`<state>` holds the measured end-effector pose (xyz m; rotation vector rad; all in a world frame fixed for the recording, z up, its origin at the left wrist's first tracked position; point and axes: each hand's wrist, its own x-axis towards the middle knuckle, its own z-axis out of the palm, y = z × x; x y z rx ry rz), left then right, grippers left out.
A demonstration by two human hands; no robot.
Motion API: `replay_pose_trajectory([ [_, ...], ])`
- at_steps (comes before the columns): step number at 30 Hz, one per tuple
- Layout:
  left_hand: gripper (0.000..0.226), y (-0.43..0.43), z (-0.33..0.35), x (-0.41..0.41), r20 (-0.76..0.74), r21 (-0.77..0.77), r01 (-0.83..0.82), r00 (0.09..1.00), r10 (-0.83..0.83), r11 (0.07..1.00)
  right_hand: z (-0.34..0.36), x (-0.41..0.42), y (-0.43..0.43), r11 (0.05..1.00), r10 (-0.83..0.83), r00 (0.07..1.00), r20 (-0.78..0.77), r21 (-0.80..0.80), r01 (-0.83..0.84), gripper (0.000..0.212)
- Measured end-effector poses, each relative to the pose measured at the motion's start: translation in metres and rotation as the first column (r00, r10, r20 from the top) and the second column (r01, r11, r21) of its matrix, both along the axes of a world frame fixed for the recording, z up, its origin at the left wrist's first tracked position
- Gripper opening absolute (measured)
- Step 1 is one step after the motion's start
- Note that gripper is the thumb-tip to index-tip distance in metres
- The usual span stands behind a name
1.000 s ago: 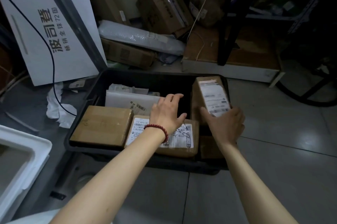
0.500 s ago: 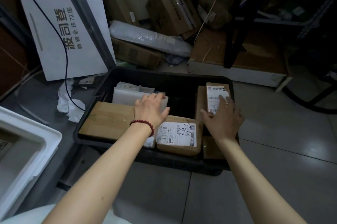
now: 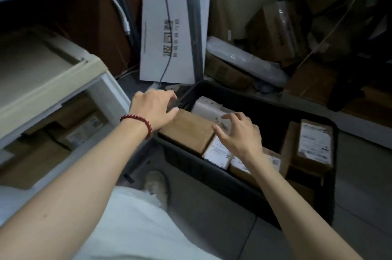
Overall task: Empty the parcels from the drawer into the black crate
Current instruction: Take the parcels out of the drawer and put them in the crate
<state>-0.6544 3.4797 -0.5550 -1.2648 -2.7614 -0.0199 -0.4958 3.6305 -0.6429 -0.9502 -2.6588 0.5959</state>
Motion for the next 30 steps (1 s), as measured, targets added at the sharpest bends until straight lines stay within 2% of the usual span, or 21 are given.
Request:
replay_pose_trajectory([
  [4,0.031,-0.077,0.024,-0.003,-0.028,0.054,-0.115,0.993,0.116,0.992,0.022,-0.037,-0.043,0.981,0.191,0.981,-0.018,0.041,-0.190,0.051],
  [8,0.033,-0.159,0.013,0.009,-0.016,0.045,-0.318,0.948,0.319,0.947,0.033,-0.070,-0.099,0.937,0.346,0.937,-0.037,0.069,-0.343,0.051],
  [12,0.034,-0.228,-0.009,0.018,0.103,0.061,-0.529,0.847,0.522,0.847,0.038,-0.097,-0.153,0.863,0.503,0.863,-0.040,0.070,-0.500,0.053],
  [17,0.038,-0.287,-0.035,0.027,0.193,0.112,-0.716,0.696,0.692,0.689,0.037,-0.116,-0.195,0.776,0.628,0.779,0.013,0.066,-0.627,0.054],
  [21,0.043,-0.321,-0.065,0.043,0.211,0.166,-0.766,0.642,0.737,0.621,0.028,-0.128,-0.210,0.747,0.664,0.748,-0.008,0.021,-0.664,0.055],
  [24,0.052,-0.334,-0.088,0.044,0.222,0.114,-0.797,0.602,0.767,0.593,0.012,-0.141,-0.226,0.723,0.690,0.723,-0.026,-0.019,-0.691,0.056],
  [30,0.063,-0.338,-0.089,-0.005,0.117,0.141,-0.754,0.656,0.746,0.641,-0.008,-0.185,-0.284,0.622,0.781,0.625,0.003,-0.088,-0.778,0.068],
])
